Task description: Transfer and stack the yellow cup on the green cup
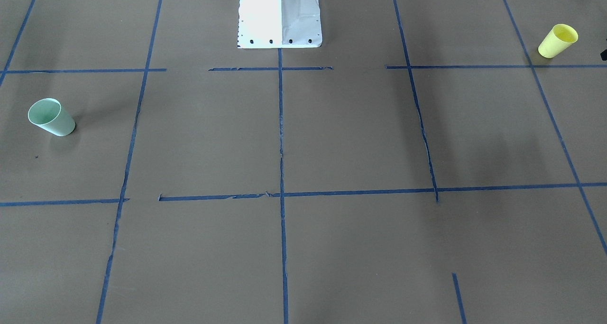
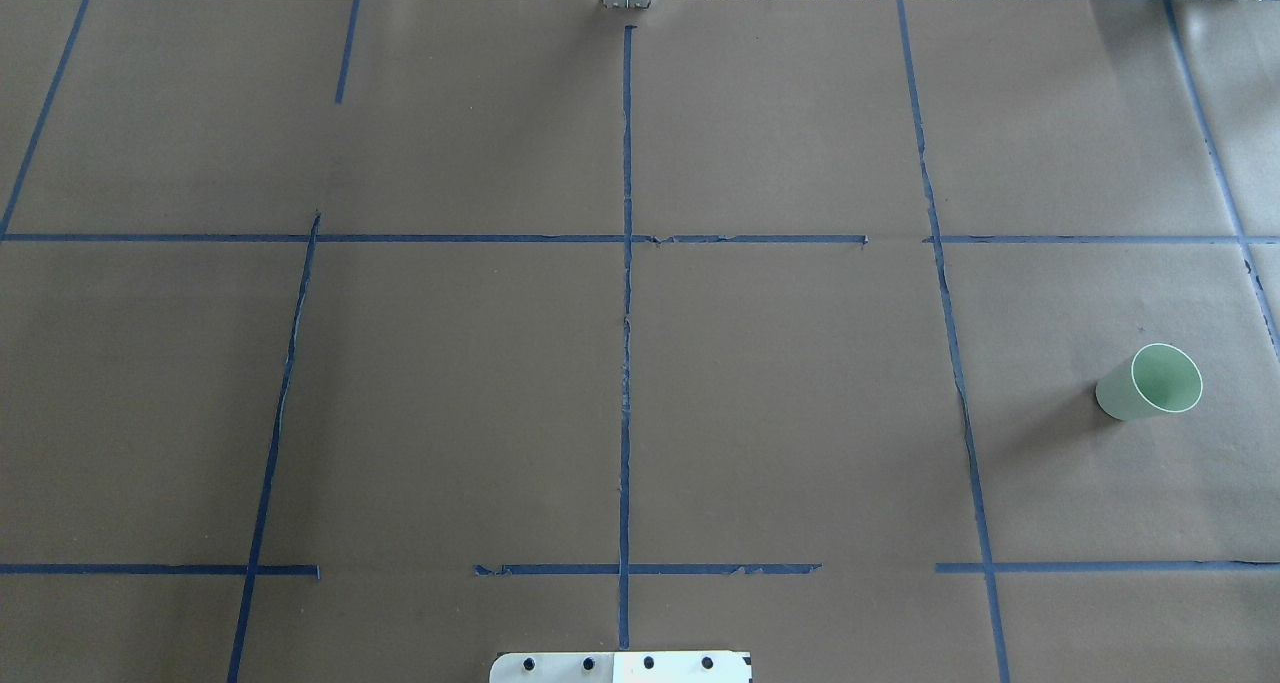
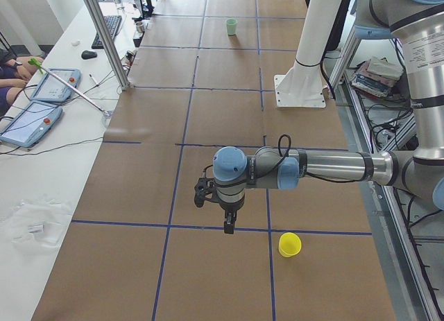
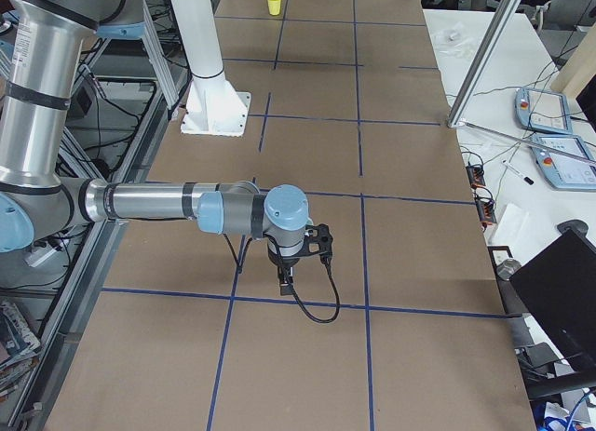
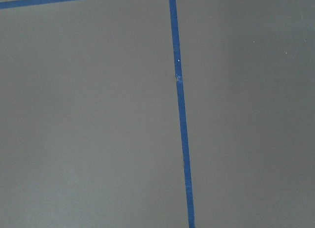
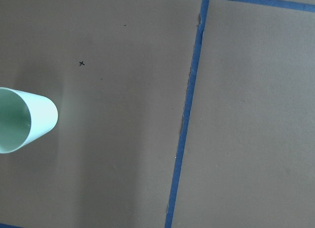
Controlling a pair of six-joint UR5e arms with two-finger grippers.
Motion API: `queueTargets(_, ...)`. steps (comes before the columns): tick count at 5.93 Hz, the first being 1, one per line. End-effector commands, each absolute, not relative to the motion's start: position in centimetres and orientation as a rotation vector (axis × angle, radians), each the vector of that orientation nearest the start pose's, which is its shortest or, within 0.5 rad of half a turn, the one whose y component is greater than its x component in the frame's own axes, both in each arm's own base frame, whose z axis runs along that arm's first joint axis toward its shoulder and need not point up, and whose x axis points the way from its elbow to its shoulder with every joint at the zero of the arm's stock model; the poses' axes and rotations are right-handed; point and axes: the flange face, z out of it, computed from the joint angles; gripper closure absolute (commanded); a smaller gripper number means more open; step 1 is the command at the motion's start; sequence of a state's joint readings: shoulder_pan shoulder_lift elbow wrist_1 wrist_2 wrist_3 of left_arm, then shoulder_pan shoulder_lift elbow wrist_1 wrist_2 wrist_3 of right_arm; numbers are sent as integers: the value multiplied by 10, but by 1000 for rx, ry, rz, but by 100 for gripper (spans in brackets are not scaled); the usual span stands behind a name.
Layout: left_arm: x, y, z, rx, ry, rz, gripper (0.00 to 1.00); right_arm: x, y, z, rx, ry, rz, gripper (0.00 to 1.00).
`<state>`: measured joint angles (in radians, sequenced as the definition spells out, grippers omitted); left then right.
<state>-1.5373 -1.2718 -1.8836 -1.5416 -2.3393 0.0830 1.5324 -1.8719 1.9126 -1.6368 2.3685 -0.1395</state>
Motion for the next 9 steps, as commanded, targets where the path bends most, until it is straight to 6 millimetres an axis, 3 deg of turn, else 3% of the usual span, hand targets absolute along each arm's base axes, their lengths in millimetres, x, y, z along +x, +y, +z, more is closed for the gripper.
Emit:
queueTargets(1, -52, -368, 633, 11, 769, 110, 0, 48, -366, 624, 17, -799, -159, 0)
queueTargets(3, -51, -372, 632, 14, 770, 107, 0, 48, -367, 621, 24, -800, -160, 0)
queueTargets(4, -50, -393, 608, 71, 774, 128, 0, 48, -367, 620, 26, -800, -162, 0)
queueTargets(5, -51, -431, 574, 151, 754, 154, 0, 48, -367, 620, 27, -800, -163, 0)
queueTargets(7, -53, -430, 546, 224, 749, 177, 0, 48, -367, 620, 29, -800, -166, 0)
queueTargets(8, -51, -430, 543, 193, 756, 82, 0, 48, -367, 620, 27, -800, -165, 0)
queueTargets(9, -29, -434, 534, 186, 771, -26, 0, 48, -367, 620, 27, -800, -165, 0)
